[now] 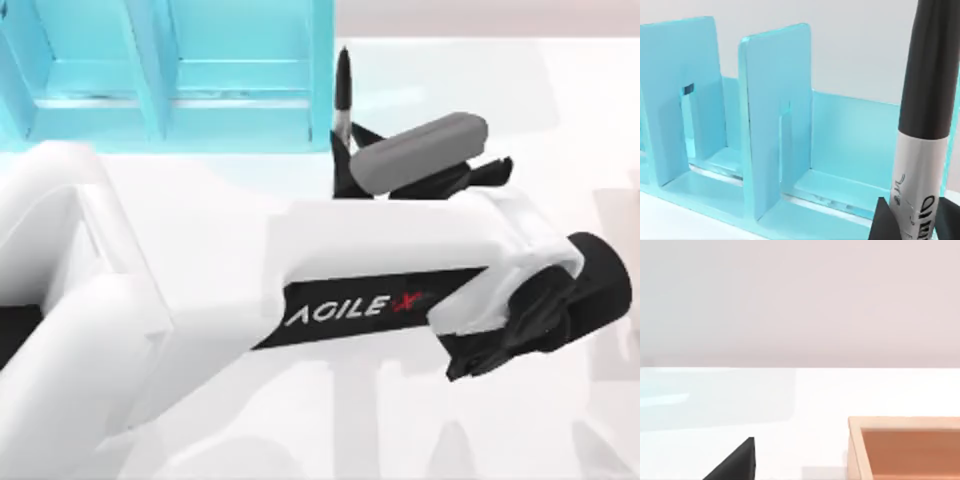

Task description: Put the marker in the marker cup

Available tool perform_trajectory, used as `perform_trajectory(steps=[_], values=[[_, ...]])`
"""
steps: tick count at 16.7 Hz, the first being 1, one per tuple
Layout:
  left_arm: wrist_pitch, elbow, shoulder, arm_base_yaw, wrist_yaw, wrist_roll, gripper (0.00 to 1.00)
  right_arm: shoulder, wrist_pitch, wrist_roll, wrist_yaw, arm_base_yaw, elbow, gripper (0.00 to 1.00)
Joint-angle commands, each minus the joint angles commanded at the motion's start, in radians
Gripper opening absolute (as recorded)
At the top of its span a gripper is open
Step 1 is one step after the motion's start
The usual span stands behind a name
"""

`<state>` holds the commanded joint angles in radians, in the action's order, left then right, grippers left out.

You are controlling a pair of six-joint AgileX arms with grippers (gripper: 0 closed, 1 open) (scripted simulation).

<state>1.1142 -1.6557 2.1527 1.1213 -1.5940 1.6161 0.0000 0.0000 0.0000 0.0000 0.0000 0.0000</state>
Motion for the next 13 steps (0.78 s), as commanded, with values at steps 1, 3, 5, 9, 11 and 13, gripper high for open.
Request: perform_trajectory(steps=[1,3,5,9,11,13], values=[[0.0,0.0,0.0,0.0,0.0,0.0,0.0,0.0,0.0,0.0,0.0,0.0,0.0,1.0],[0.0,0.0,0.0,0.0,0.0,0.0,0.0,0.0,0.0,0.0,0.0,0.0,0.0,1.0],[0.0,0.0,0.0,0.0,0.0,0.0,0.15,0.0,0.0,0.0,0.0,0.0,0.0,1.0],[0.0,0.0,0.0,0.0,0.0,0.0,0.45,0.0,0.0,0.0,0.0,0.0,0.0,1.0],[0.0,0.0,0.0,0.0,0.0,0.0,0.6,0.0,0.0,0.0,0.0,0.0,0.0,1.0],[0.0,0.0,0.0,0.0,0.0,0.0,0.75,0.0,0.0,0.0,0.0,0.0,0.0,1.0]])
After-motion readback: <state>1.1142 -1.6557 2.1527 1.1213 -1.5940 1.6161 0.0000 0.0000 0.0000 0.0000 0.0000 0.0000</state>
